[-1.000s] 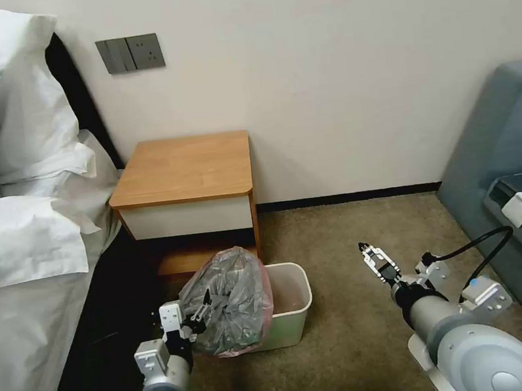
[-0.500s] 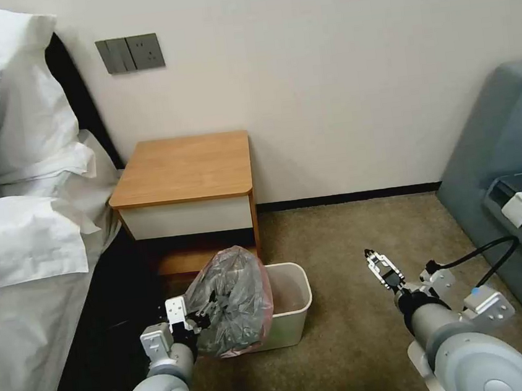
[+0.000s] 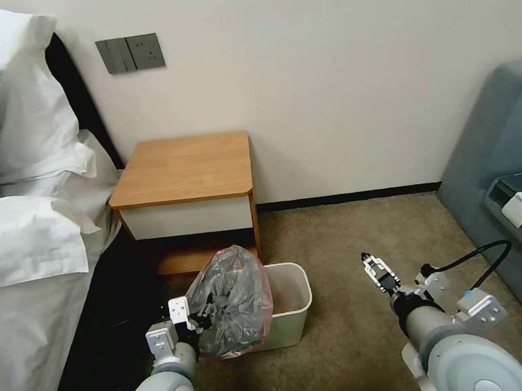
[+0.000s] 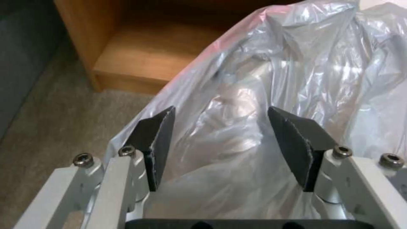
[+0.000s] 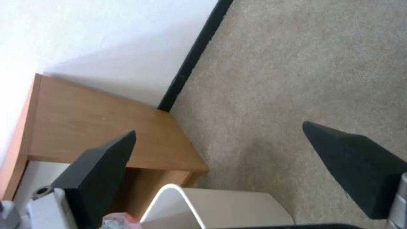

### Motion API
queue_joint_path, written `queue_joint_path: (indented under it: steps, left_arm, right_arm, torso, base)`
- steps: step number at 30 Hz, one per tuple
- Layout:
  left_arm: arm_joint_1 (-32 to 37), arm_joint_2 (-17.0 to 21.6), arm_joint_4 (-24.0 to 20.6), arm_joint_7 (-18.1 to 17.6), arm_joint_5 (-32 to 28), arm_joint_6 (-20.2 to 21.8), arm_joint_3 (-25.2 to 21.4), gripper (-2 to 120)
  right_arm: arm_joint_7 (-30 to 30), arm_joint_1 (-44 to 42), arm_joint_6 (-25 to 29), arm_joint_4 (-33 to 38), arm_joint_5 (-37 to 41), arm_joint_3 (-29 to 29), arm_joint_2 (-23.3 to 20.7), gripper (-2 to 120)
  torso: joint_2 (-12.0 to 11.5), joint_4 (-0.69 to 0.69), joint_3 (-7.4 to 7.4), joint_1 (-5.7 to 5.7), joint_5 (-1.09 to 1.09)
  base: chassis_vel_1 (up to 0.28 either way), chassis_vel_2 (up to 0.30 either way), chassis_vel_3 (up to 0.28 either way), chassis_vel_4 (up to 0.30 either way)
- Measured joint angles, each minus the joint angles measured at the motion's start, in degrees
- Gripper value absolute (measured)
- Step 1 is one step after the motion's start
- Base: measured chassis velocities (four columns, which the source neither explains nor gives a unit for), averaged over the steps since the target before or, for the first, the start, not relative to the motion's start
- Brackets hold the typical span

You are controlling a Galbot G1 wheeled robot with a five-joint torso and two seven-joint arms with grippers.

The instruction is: Pick up the garbage bag from the table and place it over the trash can.

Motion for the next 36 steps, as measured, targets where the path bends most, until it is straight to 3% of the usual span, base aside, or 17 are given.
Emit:
queue_joint_path:
  steps: [22, 36]
  left_arm:
    - [-3.7, -0.7, 2.0, 0.3, 0.3, 0.8, 3.8, 60]
    - [-0.8, -0.1, -0.4, 1.1, 4.0, -0.5, 2.9, 59]
  right_arm:
    - [-0.2, 0.6, 0.3, -1.9, -1.1, 0.2, 0.8, 100]
    - [-0.2, 1.4, 0.3, -2.7, -1.0, -1.1, 1.4, 100]
  torso:
    - [0.0, 0.00, 0.00, 0.00, 0.00]
    - [0.0, 0.00, 0.00, 0.00, 0.00]
  base:
    - [0.000, 0.000, 0.000, 0.000]
    - [0.000, 0.000, 0.000, 0.000]
